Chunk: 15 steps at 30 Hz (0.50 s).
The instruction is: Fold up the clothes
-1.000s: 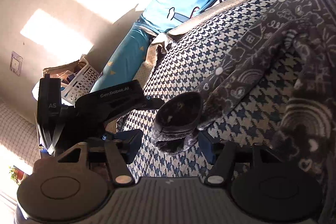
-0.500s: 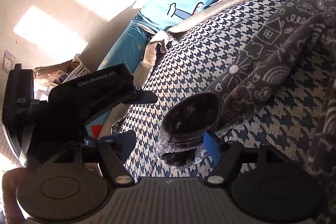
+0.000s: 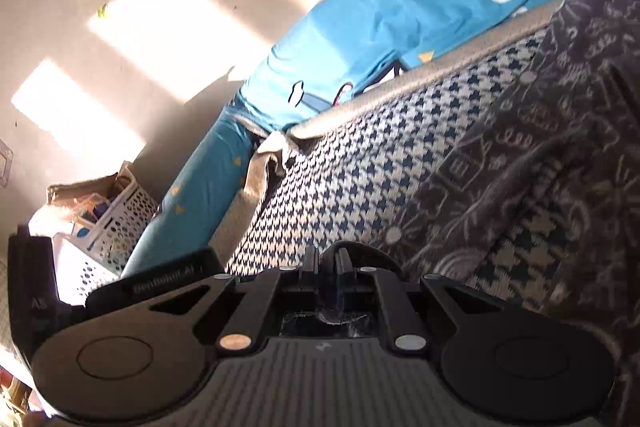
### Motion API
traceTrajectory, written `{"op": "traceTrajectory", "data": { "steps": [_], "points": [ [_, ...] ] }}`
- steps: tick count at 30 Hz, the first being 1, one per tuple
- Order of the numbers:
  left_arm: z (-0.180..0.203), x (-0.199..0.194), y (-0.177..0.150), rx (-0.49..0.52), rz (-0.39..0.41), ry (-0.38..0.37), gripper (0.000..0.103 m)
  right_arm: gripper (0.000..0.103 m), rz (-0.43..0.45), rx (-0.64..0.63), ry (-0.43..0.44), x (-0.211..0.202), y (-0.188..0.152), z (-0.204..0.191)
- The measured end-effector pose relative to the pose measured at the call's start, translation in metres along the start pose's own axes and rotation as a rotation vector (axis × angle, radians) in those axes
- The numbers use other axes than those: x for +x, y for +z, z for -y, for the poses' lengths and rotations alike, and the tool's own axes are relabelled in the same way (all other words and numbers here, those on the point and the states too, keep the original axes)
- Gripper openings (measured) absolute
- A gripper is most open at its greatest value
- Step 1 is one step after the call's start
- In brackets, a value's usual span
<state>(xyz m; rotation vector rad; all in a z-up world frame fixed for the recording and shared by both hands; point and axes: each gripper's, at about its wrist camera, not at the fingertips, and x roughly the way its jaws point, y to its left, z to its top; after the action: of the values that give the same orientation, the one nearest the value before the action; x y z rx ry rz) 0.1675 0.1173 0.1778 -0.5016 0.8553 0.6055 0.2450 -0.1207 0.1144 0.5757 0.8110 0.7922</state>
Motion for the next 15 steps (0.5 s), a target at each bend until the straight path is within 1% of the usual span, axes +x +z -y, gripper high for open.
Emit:
{"op": "traceTrajectory", "data": {
  "steps": [6, 11, 15],
  "points": [
    [0.028, -0.001, -0.007, 0.048, 0.011, -0.044, 0.096, 0.01, 0.164, 0.024, -0.036, -0.045, 0.049, 0.019],
    [0.058, 0.0, -0.022, 0.125, 0.012, -0.111, 0.097, 0.01, 0.313, 0.053, -0.071, -0.095, 0.086, 0.04],
    [0.087, 0.005, -0.041, 0.194, -0.017, -0.178, 0.097, 0.01, 0.422, 0.069, -0.117, -0.138, 0.115, 0.059]
  ]
}}
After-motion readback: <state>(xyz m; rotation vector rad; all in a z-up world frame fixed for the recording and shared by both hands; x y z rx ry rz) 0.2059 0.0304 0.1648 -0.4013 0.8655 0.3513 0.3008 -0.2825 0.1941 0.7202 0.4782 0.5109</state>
